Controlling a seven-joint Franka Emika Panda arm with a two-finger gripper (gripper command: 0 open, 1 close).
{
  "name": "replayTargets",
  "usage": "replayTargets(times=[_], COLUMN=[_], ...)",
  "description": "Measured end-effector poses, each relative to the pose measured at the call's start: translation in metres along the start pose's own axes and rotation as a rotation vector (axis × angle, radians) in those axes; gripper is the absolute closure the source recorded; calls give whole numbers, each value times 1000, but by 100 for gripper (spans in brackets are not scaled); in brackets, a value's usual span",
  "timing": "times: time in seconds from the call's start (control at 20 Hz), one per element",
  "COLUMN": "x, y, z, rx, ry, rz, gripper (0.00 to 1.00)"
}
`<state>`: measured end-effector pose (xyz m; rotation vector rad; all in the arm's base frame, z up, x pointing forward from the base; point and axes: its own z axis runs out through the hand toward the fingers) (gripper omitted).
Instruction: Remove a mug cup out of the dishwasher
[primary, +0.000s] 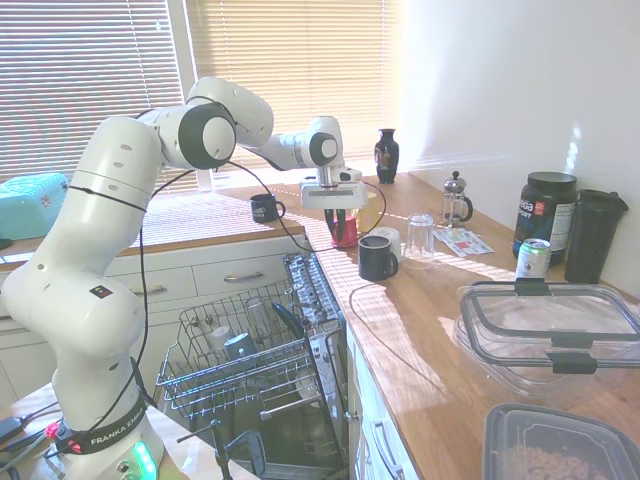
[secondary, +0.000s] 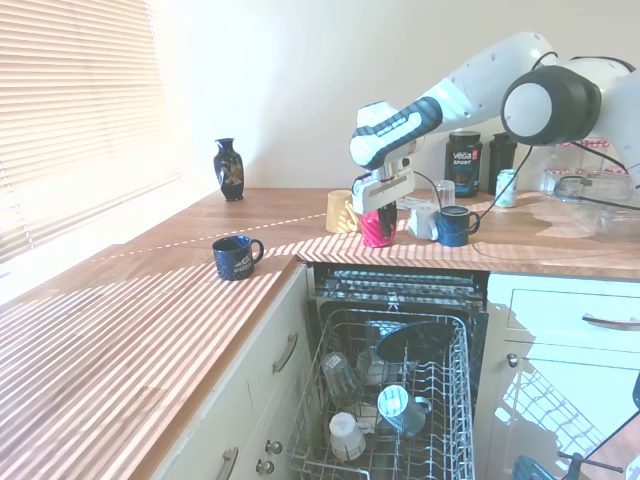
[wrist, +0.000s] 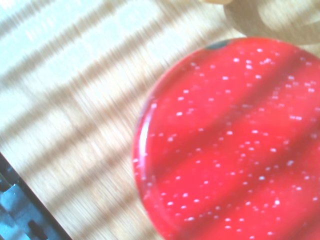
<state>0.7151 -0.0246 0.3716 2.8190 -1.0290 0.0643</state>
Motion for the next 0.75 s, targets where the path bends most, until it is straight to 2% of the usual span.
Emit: replayTargets(times=[0.25,0.45,0.6,0.75], x=[0,-3,-17,-38], y=[0,4,16,32], z=[-3,-28,-40,-37], rx=[3,23,28,27], ry=[6,31,35,21], rz=[11,18,27,31], gripper=[0,0,0,0])
